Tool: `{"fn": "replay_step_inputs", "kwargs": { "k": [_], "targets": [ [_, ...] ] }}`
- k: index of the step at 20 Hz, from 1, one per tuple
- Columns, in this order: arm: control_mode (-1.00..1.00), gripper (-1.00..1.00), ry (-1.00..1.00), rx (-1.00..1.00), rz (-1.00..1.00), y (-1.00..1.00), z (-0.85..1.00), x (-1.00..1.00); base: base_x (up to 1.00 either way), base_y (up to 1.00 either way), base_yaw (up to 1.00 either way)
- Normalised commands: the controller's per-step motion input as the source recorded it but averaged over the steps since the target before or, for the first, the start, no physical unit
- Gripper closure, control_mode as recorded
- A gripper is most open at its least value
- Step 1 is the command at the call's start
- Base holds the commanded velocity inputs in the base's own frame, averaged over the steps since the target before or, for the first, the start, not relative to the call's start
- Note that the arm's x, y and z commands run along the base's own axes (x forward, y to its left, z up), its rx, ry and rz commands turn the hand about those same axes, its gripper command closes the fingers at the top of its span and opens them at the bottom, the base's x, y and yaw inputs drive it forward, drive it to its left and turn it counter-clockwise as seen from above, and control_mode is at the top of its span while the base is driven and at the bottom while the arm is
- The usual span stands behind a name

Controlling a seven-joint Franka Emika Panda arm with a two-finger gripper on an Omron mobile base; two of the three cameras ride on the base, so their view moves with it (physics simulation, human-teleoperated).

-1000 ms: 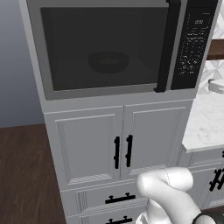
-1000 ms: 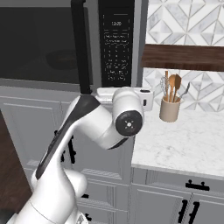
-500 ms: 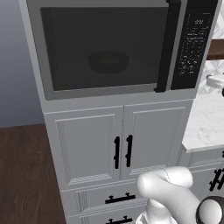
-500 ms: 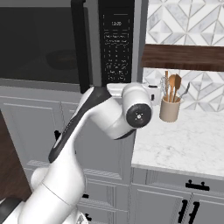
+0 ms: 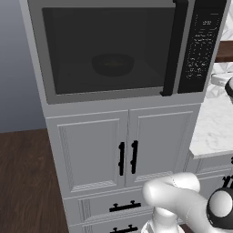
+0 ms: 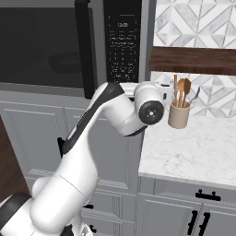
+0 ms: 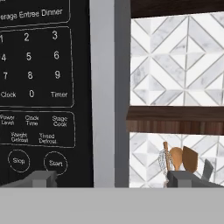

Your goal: Open the microwave, place the bowl with waffle inside the microwave, then close the microwave door and turn it on.

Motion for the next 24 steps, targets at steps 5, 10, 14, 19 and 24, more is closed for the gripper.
{"fn": "replay_step_inputs", "kwargs": {
  "k": [5, 10, 14, 19, 24],
  "targets": [
    [-1.0, -1.0, 0.0, 0.0, 0.0, 0.0, 0.0, 0.43, 0.0, 0.0, 0.0],
    [-1.0, -1.0, 0.0, 0.0, -0.01, 0.1, 0.0, 0.01, 0.0, 0.0, 0.0],
    [-1.0, -1.0, 0.0, 0.0, -0.01, 0.11, 0.0, 0.0, 0.0, 0.0, 0.0],
    [-1.0, -1.0, 0.0, 0.0, 0.0, 0.05, -0.01, 0.04, 0.0, 0.0, 0.0],
    [-1.0, -1.0, 0.0, 0.0, 0.0, 0.0, -0.07, 0.17, 0.0, 0.0, 0.0]
  ]
}}
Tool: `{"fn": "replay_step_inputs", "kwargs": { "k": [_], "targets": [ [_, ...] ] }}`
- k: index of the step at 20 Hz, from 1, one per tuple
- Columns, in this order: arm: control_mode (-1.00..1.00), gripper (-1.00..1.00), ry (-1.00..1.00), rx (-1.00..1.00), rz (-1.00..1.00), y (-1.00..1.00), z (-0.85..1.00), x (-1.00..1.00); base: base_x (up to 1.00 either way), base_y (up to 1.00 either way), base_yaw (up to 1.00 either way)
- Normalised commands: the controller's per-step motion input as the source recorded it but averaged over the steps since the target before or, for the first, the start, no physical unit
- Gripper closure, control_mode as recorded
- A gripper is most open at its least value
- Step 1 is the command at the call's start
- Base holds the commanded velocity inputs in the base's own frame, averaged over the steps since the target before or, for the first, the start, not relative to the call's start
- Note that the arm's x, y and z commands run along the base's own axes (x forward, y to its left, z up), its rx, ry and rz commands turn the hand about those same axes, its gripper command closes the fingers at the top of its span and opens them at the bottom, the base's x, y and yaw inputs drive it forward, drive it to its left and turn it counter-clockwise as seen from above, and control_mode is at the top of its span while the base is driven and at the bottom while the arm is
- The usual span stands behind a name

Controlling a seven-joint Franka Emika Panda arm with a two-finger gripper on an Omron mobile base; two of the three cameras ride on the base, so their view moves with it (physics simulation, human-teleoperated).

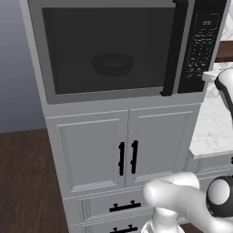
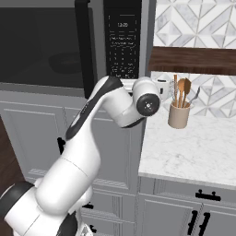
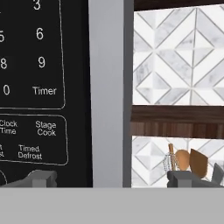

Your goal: Open the microwave, place the bowl with waffle inside the microwave, then close the microwave door and turn it on.

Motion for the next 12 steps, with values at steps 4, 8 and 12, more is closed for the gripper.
{"fn": "replay_step_inputs", "kwargs": {
  "k": [4, 8, 12],
  "targets": [
    [-1.0, -1.0, 0.0, 0.0, 0.0, 0.0, -0.08, 0.23, 0.0, 0.0, 0.0],
    [-1.0, -1.0, 0.0, 0.0, 0.0, 0.0, -0.03, 0.05, 0.0, 0.0, 0.0],
    [-1.0, -1.0, 0.0, 0.0, 0.0, 0.01, -0.02, 0.0, 0.0, 0.0, 0.0]
  ]
}}
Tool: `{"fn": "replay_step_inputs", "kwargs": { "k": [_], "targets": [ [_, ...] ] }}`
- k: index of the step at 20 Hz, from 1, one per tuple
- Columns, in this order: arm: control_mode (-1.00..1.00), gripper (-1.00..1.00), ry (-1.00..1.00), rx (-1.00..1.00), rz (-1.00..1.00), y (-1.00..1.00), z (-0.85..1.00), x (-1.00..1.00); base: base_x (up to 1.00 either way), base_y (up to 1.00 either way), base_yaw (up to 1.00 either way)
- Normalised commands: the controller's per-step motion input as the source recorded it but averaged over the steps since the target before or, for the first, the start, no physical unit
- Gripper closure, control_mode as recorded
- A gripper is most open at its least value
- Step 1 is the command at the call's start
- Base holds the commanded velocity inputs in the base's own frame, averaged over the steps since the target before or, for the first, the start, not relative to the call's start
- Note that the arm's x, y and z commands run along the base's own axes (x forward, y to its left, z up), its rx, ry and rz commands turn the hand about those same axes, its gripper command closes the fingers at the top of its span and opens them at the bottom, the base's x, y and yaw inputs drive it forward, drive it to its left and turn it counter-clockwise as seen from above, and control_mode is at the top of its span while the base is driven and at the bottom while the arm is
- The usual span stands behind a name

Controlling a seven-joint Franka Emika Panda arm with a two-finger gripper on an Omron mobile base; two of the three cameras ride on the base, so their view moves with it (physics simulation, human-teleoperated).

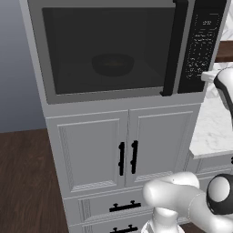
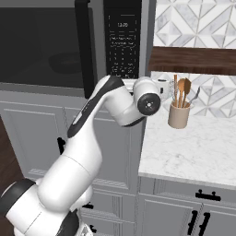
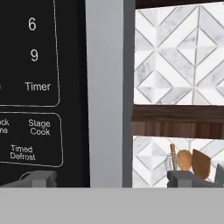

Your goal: Open the microwave, place the bowl with waffle inside the microwave, then close the microwave door and turn it on.

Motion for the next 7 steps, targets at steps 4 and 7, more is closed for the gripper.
{"fn": "replay_step_inputs", "kwargs": {
  "k": [4, 7],
  "targets": [
    [-1.0, -1.0, 0.0, 0.0, 0.0, 0.03, -0.02, 0.0, 0.0, 0.0, 0.0],
    [-1.0, -1.0, 0.01, 0.0, 0.0, 0.04, 0.0, -0.09, 0.0, 0.0, 0.0]
  ]
}}
